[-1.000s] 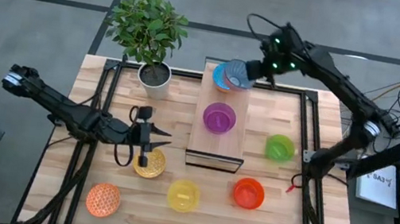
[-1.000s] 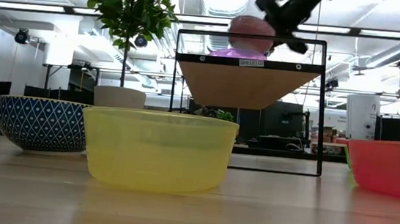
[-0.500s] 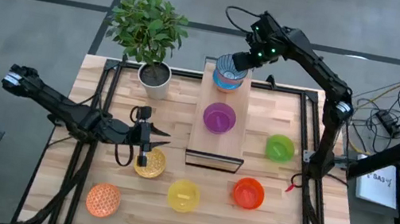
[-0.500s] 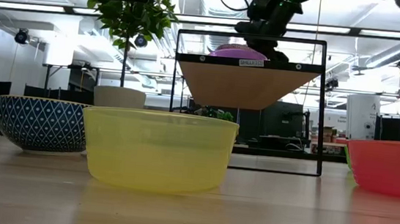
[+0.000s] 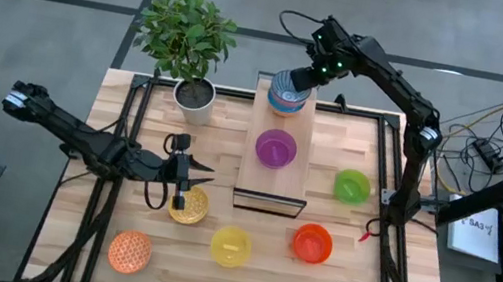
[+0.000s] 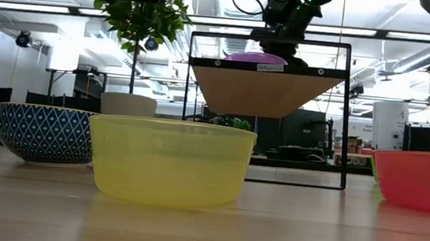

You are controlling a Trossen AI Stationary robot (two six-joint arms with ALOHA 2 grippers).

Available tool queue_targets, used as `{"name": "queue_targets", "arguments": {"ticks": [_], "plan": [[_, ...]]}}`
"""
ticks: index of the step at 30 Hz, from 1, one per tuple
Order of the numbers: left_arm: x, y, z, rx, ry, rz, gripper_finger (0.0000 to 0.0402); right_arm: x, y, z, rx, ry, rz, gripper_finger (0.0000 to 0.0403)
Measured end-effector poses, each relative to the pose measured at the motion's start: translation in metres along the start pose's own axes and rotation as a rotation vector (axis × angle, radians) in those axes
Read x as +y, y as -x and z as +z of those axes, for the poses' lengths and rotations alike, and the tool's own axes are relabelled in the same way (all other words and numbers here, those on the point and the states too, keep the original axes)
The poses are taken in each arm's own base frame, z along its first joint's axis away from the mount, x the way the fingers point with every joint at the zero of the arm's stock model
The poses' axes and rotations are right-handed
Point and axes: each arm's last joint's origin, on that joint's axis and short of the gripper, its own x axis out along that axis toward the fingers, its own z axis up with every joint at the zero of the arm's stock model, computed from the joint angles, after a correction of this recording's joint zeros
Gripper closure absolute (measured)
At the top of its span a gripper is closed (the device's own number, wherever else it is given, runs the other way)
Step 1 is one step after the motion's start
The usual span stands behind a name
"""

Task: Place and stack bowls onto a shelf
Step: Stack the dark blue patterned bowl on top of the blue patterned bowl on the shelf

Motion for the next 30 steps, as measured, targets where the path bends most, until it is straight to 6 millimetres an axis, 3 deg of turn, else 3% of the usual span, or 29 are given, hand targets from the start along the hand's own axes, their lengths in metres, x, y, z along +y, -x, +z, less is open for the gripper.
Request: {"name": "queue_targets", "arguments": {"ticks": [8, 22, 30], "plan": [[0.0, 0.0, 0.0, -0.001, 0.008, -0.001, 0.0322, 0.0, 0.0, 0.0, -0.006, 0.005, -0.025, 0.0383], [0.0, 0.0, 0.0, -0.001, 0.011, -0.002, 0.0322, 0.009, 0.002, -0.002, -0.014, 0.025, -0.011, 0.028], [0.0, 0.0, -0.002, 0.016, 0.051, -0.004, 0.0322, 0.012, 0.018, -0.005, -0.055, 0.06, -0.033, 0.0286]]}}
